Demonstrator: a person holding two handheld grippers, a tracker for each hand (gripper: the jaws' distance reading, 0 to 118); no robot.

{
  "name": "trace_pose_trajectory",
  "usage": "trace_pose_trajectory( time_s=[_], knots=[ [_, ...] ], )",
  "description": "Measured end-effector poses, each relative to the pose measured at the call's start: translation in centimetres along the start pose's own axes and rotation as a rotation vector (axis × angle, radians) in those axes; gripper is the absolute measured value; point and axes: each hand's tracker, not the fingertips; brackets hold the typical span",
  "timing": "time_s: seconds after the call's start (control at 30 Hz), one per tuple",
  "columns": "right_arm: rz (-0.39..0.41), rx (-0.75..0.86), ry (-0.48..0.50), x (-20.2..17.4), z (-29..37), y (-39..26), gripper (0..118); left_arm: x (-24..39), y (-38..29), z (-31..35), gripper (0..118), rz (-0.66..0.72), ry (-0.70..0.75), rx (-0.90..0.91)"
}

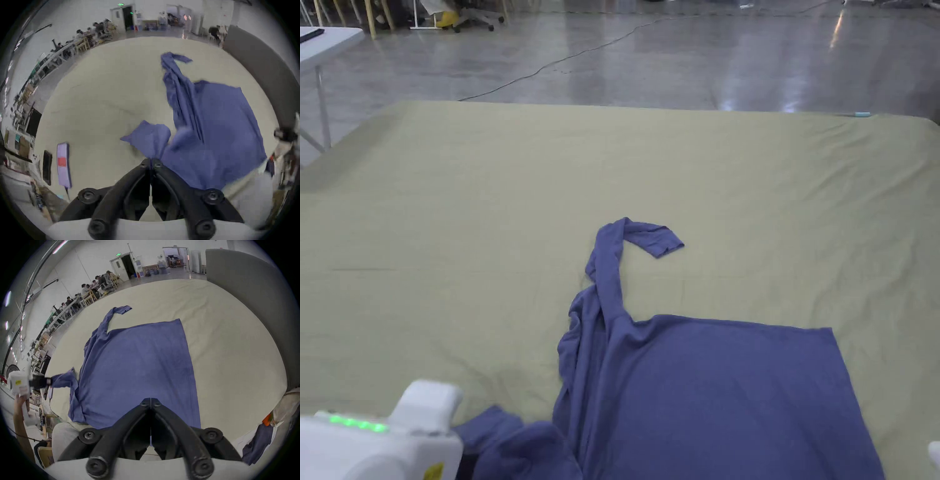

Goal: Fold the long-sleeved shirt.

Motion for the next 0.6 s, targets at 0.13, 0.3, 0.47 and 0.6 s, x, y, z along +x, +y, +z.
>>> trace_pose_trajectory(
  time_s=[0.13, 0.3, 0.47, 0.6],
  knots=[
    [0.002, -0.035, -0.002, -0.7, -1.3, -0.5, 0, 0.1, -4.1, -2.0, 0, -0.049, 0.014, -0.203],
    [0.000, -0.064, 0.026, -1.5, -2.2, -0.5, 0, -2.1, -4.7, -5.3, 10, 0.156, -0.010, -0.217],
    [0.019, -0.056, 0.011, -1.4, -2.1, 0.1, 0, -3.0, 0.0, -1.7, 117, 0.267, -0.146, 0.056],
    [0.000, -0.040, 0.014, -1.2, -3.1, 0.6, 0, -0.7, 3.6, -1.9, 100, 0.161, -0.152, 0.121]
  ],
)
